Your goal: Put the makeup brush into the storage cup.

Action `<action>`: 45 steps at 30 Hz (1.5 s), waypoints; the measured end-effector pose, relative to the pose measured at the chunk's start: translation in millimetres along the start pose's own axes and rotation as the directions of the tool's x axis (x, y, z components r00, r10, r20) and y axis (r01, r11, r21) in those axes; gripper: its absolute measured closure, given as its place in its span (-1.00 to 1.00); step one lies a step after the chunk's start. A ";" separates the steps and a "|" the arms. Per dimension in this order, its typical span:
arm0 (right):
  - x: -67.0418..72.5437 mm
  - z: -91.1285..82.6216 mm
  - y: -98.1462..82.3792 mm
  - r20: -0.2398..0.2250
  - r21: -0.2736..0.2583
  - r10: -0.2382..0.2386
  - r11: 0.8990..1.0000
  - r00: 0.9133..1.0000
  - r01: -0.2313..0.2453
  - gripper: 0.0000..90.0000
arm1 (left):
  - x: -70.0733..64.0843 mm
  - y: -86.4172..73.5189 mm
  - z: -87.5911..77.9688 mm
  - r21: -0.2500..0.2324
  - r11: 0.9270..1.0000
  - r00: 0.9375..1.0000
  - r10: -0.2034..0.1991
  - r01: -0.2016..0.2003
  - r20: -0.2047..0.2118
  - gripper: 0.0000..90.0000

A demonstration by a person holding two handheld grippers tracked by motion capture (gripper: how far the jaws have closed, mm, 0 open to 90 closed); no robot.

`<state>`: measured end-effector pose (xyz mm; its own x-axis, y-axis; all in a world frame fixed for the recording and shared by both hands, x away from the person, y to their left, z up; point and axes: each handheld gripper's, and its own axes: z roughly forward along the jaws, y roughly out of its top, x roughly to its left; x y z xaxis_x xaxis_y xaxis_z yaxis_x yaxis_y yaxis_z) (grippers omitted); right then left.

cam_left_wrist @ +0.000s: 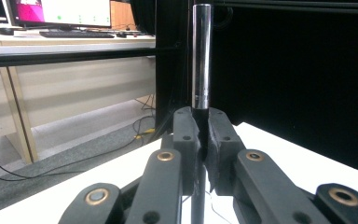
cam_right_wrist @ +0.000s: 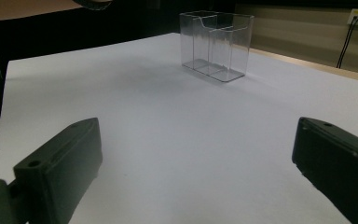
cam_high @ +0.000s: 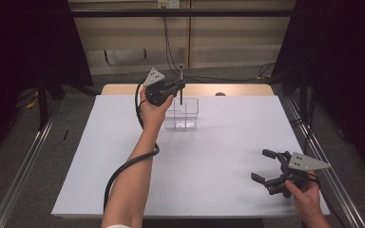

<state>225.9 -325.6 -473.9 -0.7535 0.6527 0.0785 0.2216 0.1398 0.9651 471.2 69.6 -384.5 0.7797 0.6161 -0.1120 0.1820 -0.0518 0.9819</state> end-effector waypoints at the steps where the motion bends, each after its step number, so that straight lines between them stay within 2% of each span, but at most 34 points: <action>1: -0.3 0.8 0.3 -0.003 -0.001 -0.003 1.000 1.000 0.003 -0.97 | 0.1 -0.5 -0.1 -0.001 1.000 1.000 -0.002 0.002 -0.003 0.86; 6: 0.0 4.2 0.9 -0.009 0.002 -0.007 1.000 1.000 0.007 -0.97 | 0.1 -4.0 -0.8 -0.003 1.000 1.000 0.004 -0.004 -0.011 0.86; 7: 0.2 4.6 1.1 -0.012 0.002 -0.008 1.000 1.000 0.008 -0.97 | 0.0 -5.1 -0.7 0.002 1.000 1.000 0.016 -0.016 -0.013 0.86; 12: 1.2 6.4 2.0 -0.020 0.005 -0.013 1.000 1.000 0.014 -0.97 | -0.7 -10.6 -0.3 0.006 1.000 1.000 0.006 -0.006 -0.017 0.86; 23: 0.8 7.8 2.4 -0.022 0.006 -0.018 1.000 1.000 0.019 -0.97 | -0.2 -15.4 0.7 0.007 1.000 1.000 0.014 -0.014 -0.015 0.86; 31: 0.4 10.6 2.5 -0.033 0.003 -0.019 1.000 0.999 0.019 -0.97 | 2.4 -23.1 -2.6 0.019 1.000 0.999 0.019 -0.019 -0.033 0.86; 37: 0.2 13.6 3.4 -0.037 0.005 -0.019 1.000 0.999 0.020 -0.97 | 3.4 -26.8 -4.9 0.008 1.000 0.999 0.001 -0.001 -0.035 0.86; 45: -0.2 15.3 3.2 -0.042 0.003 -0.020 1.000 0.999 0.020 -0.97 | 2.5 -30.4 -4.4 0.009 1.000 0.999 -0.003 0.003 -0.033 0.86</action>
<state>236.2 -313.8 -474.6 -0.7833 0.6178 0.0694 0.2078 0.1550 0.9658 464.9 76.2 -413.9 0.7590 0.6417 -0.1100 0.1903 -0.0571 0.9801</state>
